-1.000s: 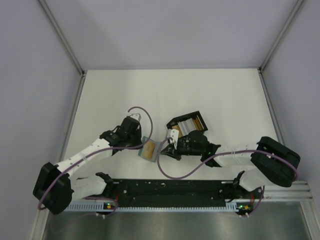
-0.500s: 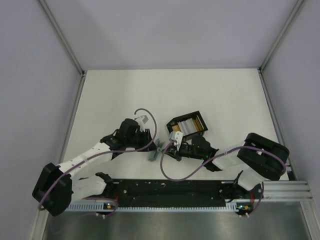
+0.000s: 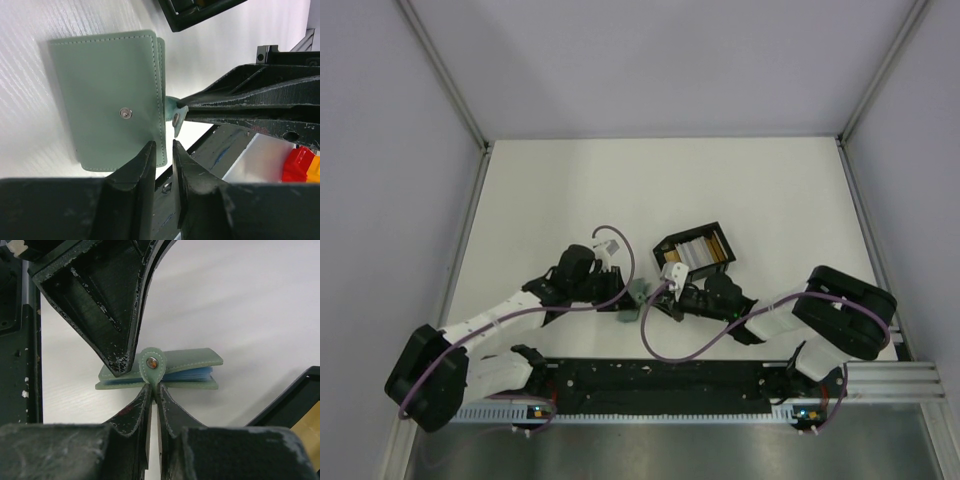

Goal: Put the credit cards into the card holder
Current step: Close the card holder at the center of the board.

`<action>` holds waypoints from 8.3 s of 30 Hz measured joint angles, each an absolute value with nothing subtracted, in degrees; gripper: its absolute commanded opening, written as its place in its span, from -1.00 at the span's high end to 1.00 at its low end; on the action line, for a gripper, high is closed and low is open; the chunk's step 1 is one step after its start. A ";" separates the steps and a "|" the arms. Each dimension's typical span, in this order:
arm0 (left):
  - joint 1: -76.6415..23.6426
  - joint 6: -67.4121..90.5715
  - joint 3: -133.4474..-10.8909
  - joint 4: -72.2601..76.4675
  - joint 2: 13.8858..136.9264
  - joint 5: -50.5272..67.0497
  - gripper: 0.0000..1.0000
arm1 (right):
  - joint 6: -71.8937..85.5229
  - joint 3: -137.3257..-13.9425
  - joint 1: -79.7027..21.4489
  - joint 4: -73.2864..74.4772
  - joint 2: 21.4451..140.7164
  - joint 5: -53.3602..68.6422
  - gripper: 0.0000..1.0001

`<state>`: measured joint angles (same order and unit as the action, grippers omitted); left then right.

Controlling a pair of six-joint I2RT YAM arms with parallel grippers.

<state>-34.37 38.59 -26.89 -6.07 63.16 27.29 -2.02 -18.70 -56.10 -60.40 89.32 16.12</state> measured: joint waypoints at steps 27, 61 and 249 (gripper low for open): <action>-38.15 44.31 -22.11 -0.01 68.03 17.34 0.67 | 4.08 -28.29 -56.12 -26.65 77.91 9.96 0.60; -38.37 40.01 -18.83 5.08 65.28 7.62 -0.05 | 39.68 -34.17 -55.70 -1.17 74.15 1.63 0.66; -47.66 44.97 -27.09 13.58 81.17 -8.34 0.46 | 34.13 -52.25 -49.01 8.86 95.77 3.09 0.88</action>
